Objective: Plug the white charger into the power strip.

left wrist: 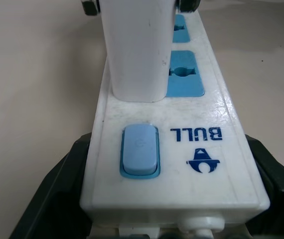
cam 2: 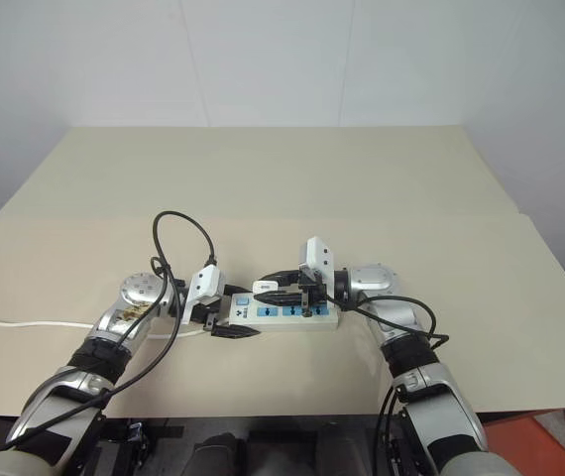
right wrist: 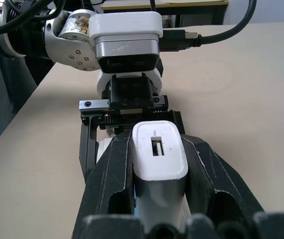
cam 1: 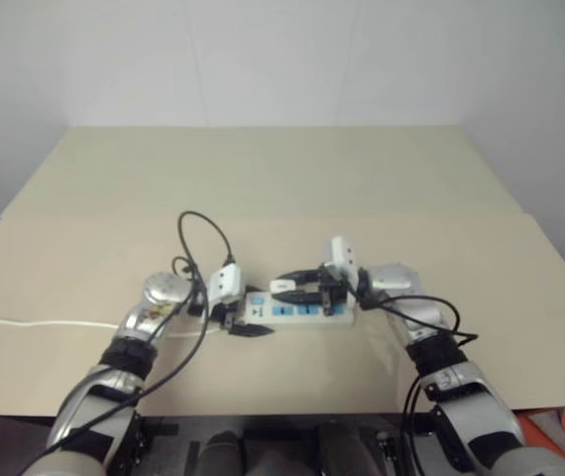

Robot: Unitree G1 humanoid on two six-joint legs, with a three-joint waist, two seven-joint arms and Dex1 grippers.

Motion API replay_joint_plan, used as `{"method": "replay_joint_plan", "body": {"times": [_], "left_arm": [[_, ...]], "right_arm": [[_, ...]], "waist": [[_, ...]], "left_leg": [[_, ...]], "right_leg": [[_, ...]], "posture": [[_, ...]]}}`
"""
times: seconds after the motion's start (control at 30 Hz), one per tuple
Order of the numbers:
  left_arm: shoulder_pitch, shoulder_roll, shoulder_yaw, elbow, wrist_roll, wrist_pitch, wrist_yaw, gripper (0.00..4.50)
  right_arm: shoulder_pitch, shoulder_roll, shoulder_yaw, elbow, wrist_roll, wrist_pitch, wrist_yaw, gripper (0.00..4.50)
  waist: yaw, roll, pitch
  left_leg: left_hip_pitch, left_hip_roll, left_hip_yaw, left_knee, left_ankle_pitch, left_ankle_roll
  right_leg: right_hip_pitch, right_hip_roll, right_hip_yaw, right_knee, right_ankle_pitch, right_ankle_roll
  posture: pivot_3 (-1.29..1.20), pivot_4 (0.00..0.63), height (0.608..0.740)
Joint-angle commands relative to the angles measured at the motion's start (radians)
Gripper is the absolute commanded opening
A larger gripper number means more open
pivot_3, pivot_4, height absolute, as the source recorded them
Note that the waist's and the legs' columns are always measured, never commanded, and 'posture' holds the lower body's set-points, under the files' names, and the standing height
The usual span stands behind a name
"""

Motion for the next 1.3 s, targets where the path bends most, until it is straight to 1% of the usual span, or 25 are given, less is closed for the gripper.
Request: {"method": "replay_joint_plan", "body": {"times": [0.03,0.07,0.1,0.27,0.3,0.53,0.67,0.77,0.83,0.9,0.97,1.13,1.3], "left_arm": [[-0.013,0.007,0.001,0.001,0.02,-0.005,0.006,3.33],[-0.011,0.008,0.001,0.001,0.02,-0.006,0.006,3.33],[-0.011,0.007,0.001,0.002,0.02,-0.006,0.006,3.33],[-0.017,-0.002,-0.001,0.011,0.022,-0.007,0.009,3.33],[-0.02,-0.004,-0.001,0.014,0.022,-0.008,0.01,3.33],[-0.027,-0.016,-0.001,0.029,0.025,-0.013,0.014,3.33],[-0.04,-0.033,-0.002,0.05,0.033,-0.025,0.018,3.33],[-0.059,-0.047,-0.002,0.08,0.04,-0.043,0.02,3.33],[-0.072,-0.057,-0.001,0.1,0.046,-0.07,0.025,4.06],[-0.082,-0.066,0.006,0.108,0.039,-0.081,0.023,4.46],[-0.091,-0.069,0.022,0.095,0.018,-0.077,0.015,4.46],[-0.064,-0.004,0.048,-0.037,-0.032,-0.064,-0.051,4.46],[-0.015,0.154,0.128,-0.242,-0.138,0.075,-0.125,4.46]], "right_arm": [[0.042,-0.012,0.035,0.033,-0.044,0.032,-0.001,1.49],[0.043,-0.013,0.034,0.03,-0.043,0.033,-0.001,1.85],[0.044,-0.014,0.032,0.026,-0.042,0.035,-0.002,2.06],[0.061,-0.022,0.04,-0.015,-0.046,0.033,0.001,3.71],[0.063,-0.023,0.04,-0.021,-0.045,0.035,0.0,3.87],[0.056,-0.042,0.016,-0.071,-0.032,0.043,-0.01,3.87],[0.065,-0.099,-0.039,-0.194,0.024,0.121,-0.009,3.87],[0.095,-0.173,-0.096,-0.308,0.085,0.196,-0.005,3.87],[0.121,-0.226,-0.137,-0.374,0.125,0.245,-0.005,3.95],[0.144,-0.264,-0.164,-0.416,0.15,0.274,-0.009,3.95],[0.169,-0.299,-0.193,-0.447,0.168,0.294,-0.018,3.95],[0.219,-0.347,-0.248,-0.484,0.189,0.309,-0.051,3.95],[0.266,-0.418,-0.323,-0.513,0.222,0.323,-0.049,3.95]], "waist": [[0.0,0.0,0.0],[0.001,0.0,0.0],[0.002,-0.001,-0.001],[0.003,-0.001,-0.001],[0.003,-0.001,-0.001],[0.005,-0.001,-0.001],[0.016,-0.001,-0.001],[0.028,-0.002,-0.001],[0.031,-0.002,-0.001],[0.031,-0.002,0.0],[0.031,-0.002,0.0],[0.025,-0.002,0.0],[0.02,-0.002,0.001]], "left_leg": [[0.0,0.0,0.0,0.0,0.0,0.0],[0.0,0.0,0.0,0.0,0.0,0.0],[0.0,0.0,0.0,0.0,0.0,0.0],[-0.001,0.0,0.0,0.0,0.0,0.0],[-0.001,0.0,0.0,0.0,0.0,0.0],[-0.001,0.0,0.0,0.0,0.0,0.0],[-0.002,0.0,0.0,0.0,0.0,0.0],[-0.004,-0.001,0.0,0.0,0.0,0.0],[-0.004,-0.001,0.0,0.0,0.0,0.0],[-0.004,-0.001,0.0,0.0,0.0,0.0],[-0.005,-0.001,0.0,0.0,0.0,0.0],[-0.007,-0.001,0.0,0.0,0.0,0.0],[-0.007,0.0,0.0,-0.001,0.0,0.0]], "right_leg": [[0.0,0.0,0.0,0.0,0.0,0.0],[0.0,0.0,0.0,0.0,0.0,0.0],[0.0,0.0,0.0,0.0,0.0,0.0],[-0.001,0.0,0.0,0.0,0.0,0.0],[-0.001,0.0,0.0,0.0,0.0,0.0],[-0.001,0.0,0.0,0.0,0.0,0.0],[-0.001,0.0,0.0,-0.001,0.0,0.0],[-0.003,-0.001,0.0,-0.001,0.0,0.0],[-0.003,0.0,0.0,-0.001,0.0,0.0],[-0.003,0.0,0.0,-0.002,0.0,0.0],[-0.003,0.0,0.0,-0.002,0.0,0.0],[-0.005,0.0,0.0,-0.002,0.0,0.0],[-0.006,0.0,0.0,-0.002,0.0,0.0]], "posture": [[0.0,0.15,0.74],[0.0,0.15,0.74],[0.0,0.15,0.74],[0.0,0.15,0.74],[0.0,0.15,0.74],[0.0,0.15,0.74],[0.0,0.15,0.74],[0.0,0.15,0.74],[0.0,0.15,0.74],[0.0,0.15,0.74],[0.0,0.15,0.74],[0.0,0.15,0.74],[0.0,0.15,0.74]]}}
